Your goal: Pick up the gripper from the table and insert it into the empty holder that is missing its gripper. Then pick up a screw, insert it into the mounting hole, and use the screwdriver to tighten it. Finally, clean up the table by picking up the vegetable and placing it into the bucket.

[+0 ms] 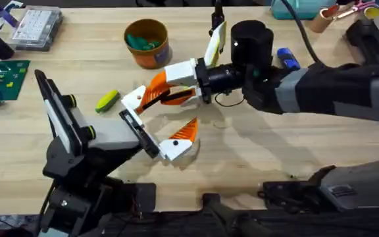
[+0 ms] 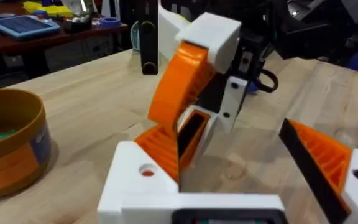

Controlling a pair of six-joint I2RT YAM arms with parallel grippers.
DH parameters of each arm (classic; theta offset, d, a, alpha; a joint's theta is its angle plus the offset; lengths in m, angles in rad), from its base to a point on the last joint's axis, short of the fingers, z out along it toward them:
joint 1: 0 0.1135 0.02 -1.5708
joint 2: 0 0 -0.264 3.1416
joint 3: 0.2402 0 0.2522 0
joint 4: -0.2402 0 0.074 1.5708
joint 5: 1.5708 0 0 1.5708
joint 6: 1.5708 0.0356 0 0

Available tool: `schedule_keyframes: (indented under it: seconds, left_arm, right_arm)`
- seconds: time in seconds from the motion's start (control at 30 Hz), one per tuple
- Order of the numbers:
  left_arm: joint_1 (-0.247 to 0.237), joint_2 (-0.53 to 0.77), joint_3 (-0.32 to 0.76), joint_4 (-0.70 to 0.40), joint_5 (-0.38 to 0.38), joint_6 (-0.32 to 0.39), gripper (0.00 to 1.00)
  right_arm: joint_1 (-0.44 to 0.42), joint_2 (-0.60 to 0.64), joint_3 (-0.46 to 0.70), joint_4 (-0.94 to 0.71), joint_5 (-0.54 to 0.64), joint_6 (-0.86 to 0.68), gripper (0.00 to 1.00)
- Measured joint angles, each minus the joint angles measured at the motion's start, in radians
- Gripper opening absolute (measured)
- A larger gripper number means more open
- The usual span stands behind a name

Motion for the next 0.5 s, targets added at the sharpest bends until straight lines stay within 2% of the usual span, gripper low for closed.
schedule_keyframes:
  seconds: [0.2,0.5]
  left_arm:
    - [0.0,0.0,0.0,0.0,0.002,0.0,0.99]
    - [0.0,0.0,0.0,0.0,0.003,0.0,0.991]
  right_arm:
    - [-0.002,0.0,0.0,-0.001,-0.008,0.0,0.98]
    - [-0.014,0.0,0.0,-0.001,-0.008,0.0,0.995]
